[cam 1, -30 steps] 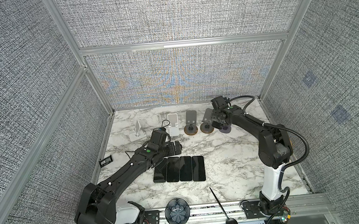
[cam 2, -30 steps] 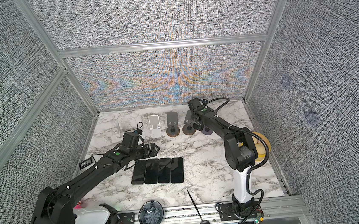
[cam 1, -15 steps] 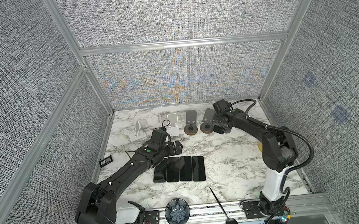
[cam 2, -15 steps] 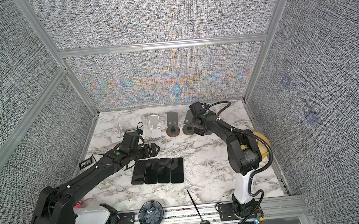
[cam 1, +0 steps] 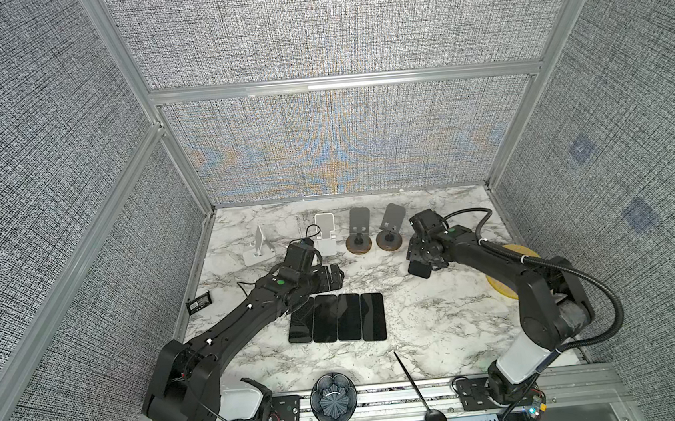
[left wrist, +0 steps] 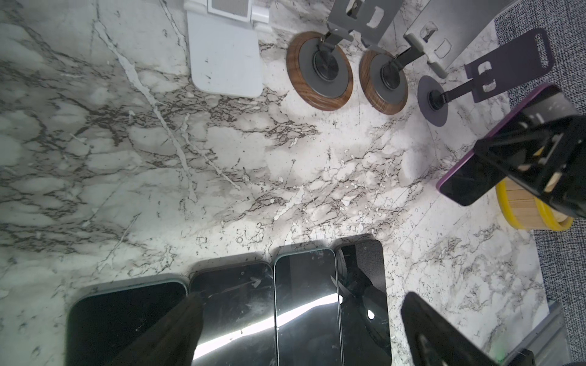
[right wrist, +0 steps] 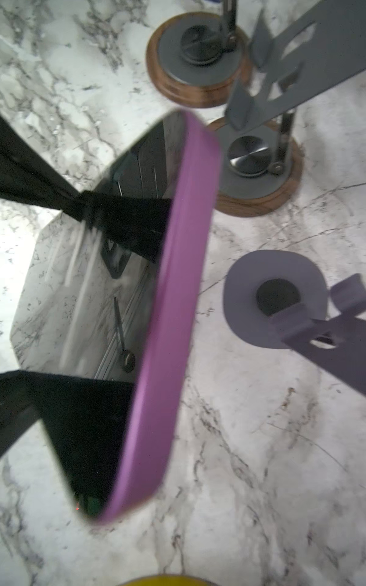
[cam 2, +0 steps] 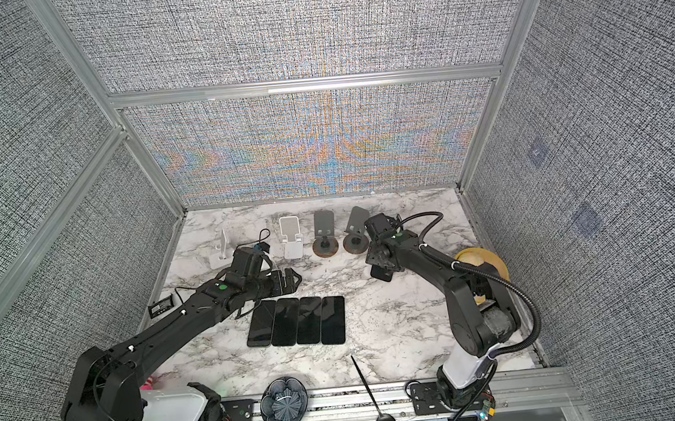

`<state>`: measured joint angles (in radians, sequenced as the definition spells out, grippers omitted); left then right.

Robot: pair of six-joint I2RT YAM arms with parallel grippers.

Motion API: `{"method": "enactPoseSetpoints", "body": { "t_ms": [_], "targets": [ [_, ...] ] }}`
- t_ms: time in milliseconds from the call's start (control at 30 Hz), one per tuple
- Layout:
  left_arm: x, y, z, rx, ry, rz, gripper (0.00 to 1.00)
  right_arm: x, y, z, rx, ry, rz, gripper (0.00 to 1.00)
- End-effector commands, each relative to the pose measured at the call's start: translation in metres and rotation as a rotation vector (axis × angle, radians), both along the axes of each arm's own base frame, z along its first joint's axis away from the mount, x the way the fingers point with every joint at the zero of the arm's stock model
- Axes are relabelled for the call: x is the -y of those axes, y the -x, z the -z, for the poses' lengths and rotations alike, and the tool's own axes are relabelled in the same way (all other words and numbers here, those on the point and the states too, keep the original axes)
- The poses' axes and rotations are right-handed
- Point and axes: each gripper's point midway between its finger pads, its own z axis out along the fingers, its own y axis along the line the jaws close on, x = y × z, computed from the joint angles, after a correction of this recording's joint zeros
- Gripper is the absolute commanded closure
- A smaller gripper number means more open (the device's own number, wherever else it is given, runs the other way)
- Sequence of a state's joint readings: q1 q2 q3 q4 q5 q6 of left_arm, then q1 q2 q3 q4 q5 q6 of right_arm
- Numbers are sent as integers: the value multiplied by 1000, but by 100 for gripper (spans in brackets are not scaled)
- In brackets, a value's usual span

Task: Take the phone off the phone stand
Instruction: 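Carry the purple-edged phone toward the row of lying phones with right gripper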

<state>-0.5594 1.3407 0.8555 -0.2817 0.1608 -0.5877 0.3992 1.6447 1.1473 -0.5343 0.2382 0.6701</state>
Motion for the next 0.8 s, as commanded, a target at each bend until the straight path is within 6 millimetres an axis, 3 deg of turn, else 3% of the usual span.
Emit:
{"method": "enactPoseSetpoints", "body": {
  "t_ms": [0, 467, 767],
  "targets": [
    [6, -6, -5, 16, 23, 10, 2, -4, 14, -3, -16, -38, -17, 28],
    [11, -10, -1, 1, 16, 23, 2, -25, 82, 5, -298, -141, -183, 28],
    [13, -11, 4, -11, 13, 27, 2, -48, 104, 20, -416, -201, -263, 29]
  ]
}}
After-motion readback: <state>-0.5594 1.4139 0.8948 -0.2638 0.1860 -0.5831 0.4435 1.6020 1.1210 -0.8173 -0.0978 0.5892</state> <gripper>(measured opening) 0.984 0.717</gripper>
